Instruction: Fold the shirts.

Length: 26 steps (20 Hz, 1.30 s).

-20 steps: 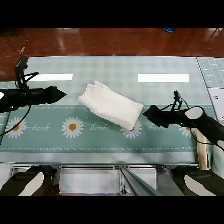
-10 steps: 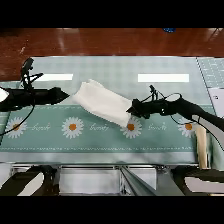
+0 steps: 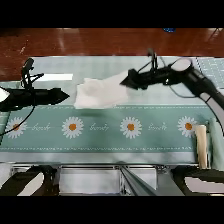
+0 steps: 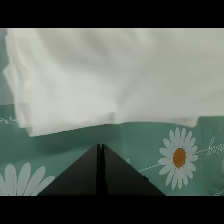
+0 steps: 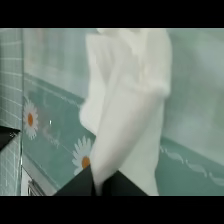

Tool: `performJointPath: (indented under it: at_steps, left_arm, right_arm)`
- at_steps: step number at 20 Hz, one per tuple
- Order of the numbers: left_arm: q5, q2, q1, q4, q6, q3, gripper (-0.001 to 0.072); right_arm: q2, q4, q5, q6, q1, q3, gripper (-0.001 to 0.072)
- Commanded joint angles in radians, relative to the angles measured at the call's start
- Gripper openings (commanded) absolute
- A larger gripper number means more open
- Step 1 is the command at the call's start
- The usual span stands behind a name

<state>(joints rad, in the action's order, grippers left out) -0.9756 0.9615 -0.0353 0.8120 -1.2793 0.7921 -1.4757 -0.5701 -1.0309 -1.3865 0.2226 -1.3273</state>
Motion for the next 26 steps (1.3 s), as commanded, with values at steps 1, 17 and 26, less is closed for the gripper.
performJointPath:
  at_steps: [1,17,26]
  left_arm:
    - [-0.004,0.000,0.000,0.000,0.000,0.000,0.0019]
    - [0.001,0.000,0.031,0.000,0.016,0.000,0.0019]
    - [0.053,0.000,0.048,0.000,0.038,0.000,0.0019]
  right_arm:
    - [0.026,-0.169,-0.080,-0.133,-0.053,-0.292,0.0017]
    - [0.333,-0.428,-0.610,-0.433,-1.020,-0.534,0.0017]
    - [0.346,-0.499,-0.826,-0.396,-1.254,-0.520,0.0016]
